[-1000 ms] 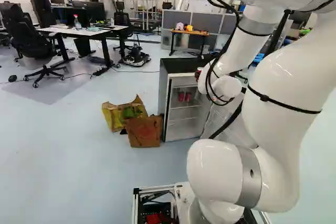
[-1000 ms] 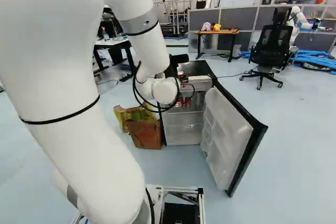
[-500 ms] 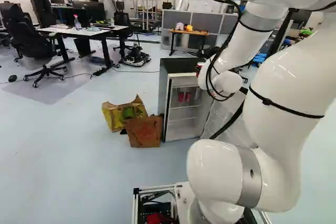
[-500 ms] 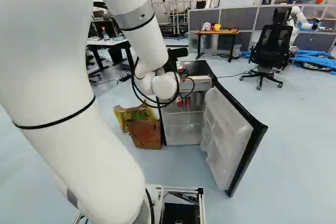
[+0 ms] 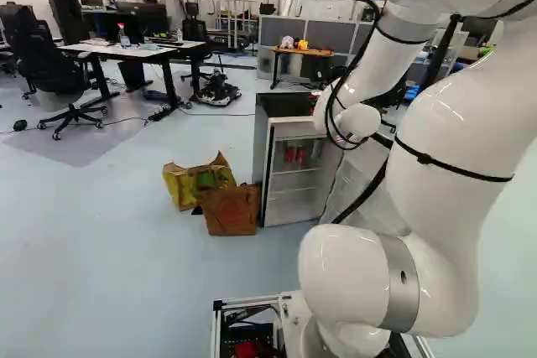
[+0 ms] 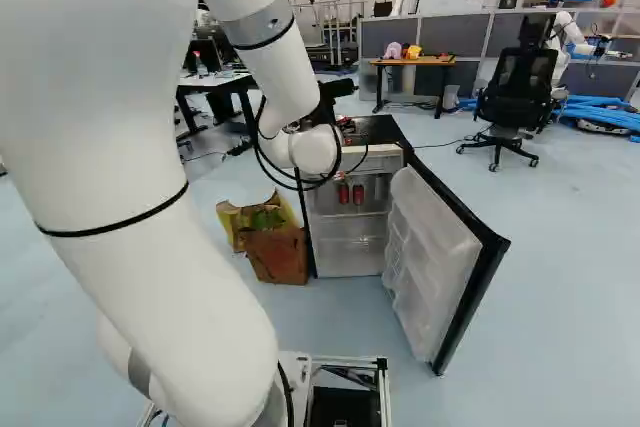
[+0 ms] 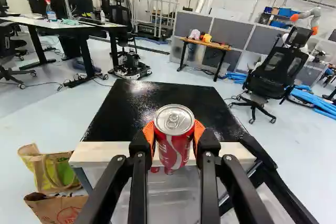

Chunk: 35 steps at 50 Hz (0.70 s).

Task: Grab a drink from the fridge

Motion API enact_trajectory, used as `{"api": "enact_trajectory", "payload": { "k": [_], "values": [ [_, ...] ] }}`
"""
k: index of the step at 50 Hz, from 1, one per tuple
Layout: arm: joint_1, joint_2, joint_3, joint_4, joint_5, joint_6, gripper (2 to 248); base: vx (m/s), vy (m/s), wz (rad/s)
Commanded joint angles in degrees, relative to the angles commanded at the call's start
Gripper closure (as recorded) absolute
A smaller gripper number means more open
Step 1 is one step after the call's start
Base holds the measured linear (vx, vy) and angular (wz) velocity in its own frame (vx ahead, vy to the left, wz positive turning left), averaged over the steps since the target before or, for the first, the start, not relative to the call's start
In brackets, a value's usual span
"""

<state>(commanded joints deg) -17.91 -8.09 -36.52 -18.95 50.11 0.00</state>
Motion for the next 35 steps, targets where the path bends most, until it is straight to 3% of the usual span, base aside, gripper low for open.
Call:
{"api": "enact_trajectory", "payload": {
  "k": [35],
  "values": [
    [3.9,-9.0,-10.2,0.0,-1.2,0.0,156,0.0,0.0,0.0]
  ]
}}
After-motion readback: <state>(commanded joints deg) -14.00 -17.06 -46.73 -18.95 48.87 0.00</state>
